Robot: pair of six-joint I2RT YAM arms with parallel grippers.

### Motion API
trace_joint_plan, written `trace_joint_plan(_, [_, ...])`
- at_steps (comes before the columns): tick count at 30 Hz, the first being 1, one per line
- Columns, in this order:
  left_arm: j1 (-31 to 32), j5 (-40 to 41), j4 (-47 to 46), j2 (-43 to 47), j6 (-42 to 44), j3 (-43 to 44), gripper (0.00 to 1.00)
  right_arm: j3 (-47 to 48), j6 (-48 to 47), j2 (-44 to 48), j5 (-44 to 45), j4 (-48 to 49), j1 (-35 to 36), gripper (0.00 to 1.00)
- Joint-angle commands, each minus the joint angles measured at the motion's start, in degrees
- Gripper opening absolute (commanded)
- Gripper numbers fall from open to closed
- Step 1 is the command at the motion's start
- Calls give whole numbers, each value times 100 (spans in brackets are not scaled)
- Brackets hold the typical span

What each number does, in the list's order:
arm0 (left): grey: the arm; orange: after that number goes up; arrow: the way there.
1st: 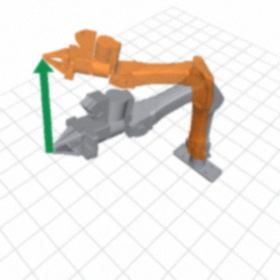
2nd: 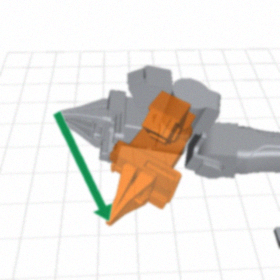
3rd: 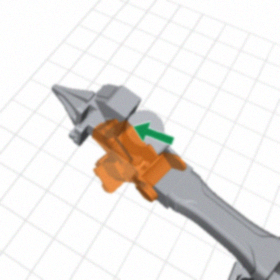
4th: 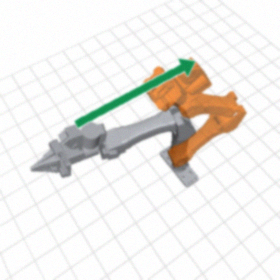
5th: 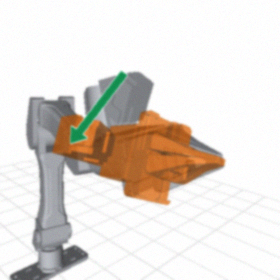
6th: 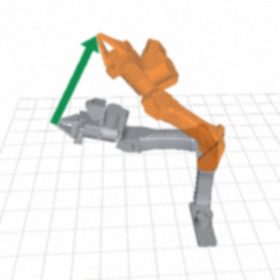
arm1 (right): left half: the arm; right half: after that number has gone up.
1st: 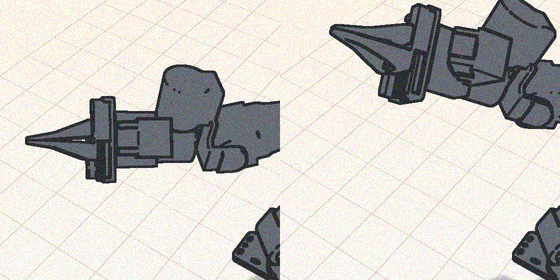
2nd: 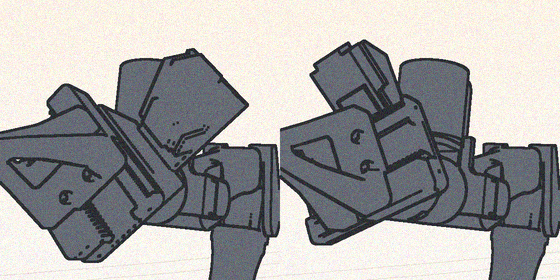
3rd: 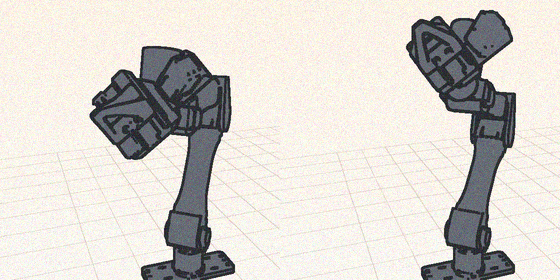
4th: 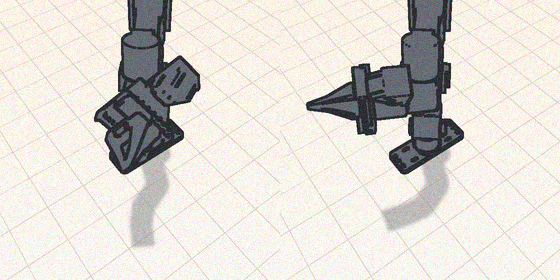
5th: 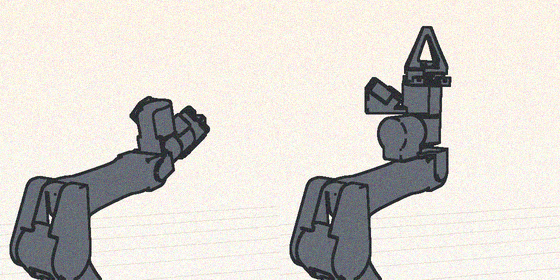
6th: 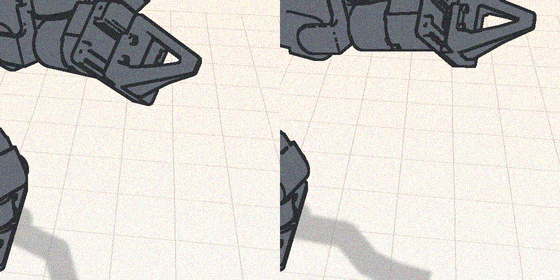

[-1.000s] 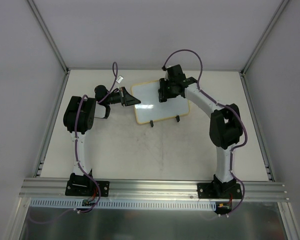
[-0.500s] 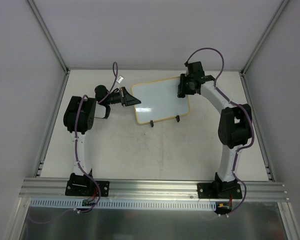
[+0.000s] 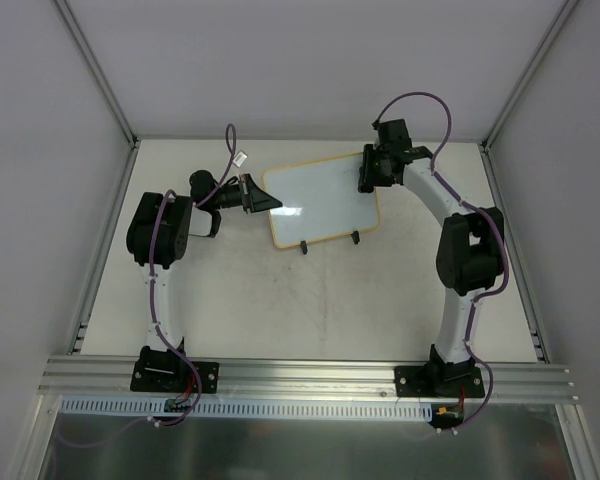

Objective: Erase the whiteboard

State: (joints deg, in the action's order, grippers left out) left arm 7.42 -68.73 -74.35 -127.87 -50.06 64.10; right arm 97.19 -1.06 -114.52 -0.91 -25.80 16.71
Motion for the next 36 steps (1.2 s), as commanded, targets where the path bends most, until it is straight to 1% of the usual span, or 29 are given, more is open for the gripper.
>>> trace_joint_plan(1, [146,-527,-317,263,577,-64,0,432,-139,-158,336,181,-2,0])
trace_joint_plan(5, [154,-536,-326,272,594,-73,0,608,-377,-237,574,137,324,0])
trace_joint_plan(8, [154,-527,-326,280,612,-81,0,888,-377,-431,452,-12,535,0])
trace_joint_plan(13, [154,-536,-326,281,603,-81,0,1092,-413,-659,442,-83,1008,0])
trace_joint_plan(15, [154,-536,-326,272,603,-81,0,1188,-369,-738,303,-127,1132,0])
trace_joint_plan(22, [154,-536,-326,280,603,-73,0,1224,-334,-958,293,-180,1966,0])
trace_joint_plan(25, [154,-545,-326,281,612,-81,0,1241,-263,-1046,179,-162,2108,0])
trace_joint_plan(30, [154,-536,-361,281,612,-99,0,1206,-245,-1064,161,-171,2126,0])
trace_joint_plan(36, [155,-528,-361,289,603,-99,0,1031,-246,-915,293,-171,1942,0])
